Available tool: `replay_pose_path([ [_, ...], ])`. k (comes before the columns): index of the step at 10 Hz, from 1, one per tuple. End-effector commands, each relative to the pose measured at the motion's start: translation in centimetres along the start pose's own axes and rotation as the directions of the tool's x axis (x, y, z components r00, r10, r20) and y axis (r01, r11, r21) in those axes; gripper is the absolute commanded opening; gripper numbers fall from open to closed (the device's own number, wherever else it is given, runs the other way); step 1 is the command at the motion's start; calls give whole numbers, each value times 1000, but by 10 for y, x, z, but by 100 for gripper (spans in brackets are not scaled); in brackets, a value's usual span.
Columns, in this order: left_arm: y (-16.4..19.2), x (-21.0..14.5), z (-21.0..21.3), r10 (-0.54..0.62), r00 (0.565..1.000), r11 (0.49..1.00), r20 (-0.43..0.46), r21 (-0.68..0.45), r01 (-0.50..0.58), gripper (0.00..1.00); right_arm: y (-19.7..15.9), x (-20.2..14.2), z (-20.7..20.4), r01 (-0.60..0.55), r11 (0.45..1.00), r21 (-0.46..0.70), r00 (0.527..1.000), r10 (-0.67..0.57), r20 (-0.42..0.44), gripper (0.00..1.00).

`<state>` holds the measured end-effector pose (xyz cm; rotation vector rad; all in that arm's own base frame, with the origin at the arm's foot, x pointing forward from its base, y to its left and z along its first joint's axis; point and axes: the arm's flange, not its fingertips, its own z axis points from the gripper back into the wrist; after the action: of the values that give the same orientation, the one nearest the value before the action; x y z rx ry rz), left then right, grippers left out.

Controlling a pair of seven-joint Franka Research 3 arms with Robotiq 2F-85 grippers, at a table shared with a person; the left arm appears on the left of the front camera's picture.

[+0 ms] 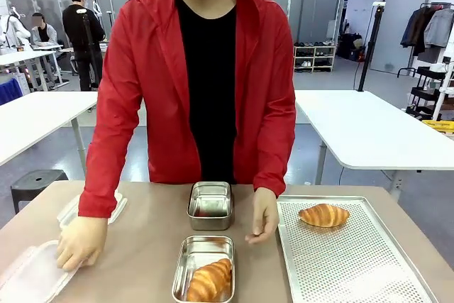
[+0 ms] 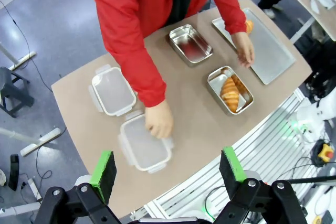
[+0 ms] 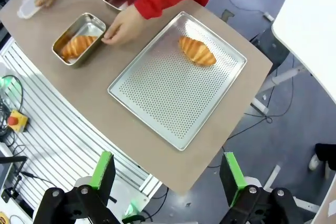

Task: Place the bread into the airtight container.
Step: Pick up a Butter Roll and place it into an empty Airtight Container.

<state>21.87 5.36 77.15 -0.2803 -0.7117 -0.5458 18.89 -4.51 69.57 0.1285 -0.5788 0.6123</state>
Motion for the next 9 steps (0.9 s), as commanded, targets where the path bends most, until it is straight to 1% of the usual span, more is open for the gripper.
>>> replay_pose_path([
  [1, 0, 2, 2, -16, 1000, 1000, -7, 3, 16, 100, 0, -4, 6, -4, 1000, -2, 1000, 4, 15, 100],
  [9, 0, 2, 2, -16, 1000, 1000, -7, 3, 16, 100, 0, -4, 6, -4, 1000, -2, 1000, 4, 15, 100],
])
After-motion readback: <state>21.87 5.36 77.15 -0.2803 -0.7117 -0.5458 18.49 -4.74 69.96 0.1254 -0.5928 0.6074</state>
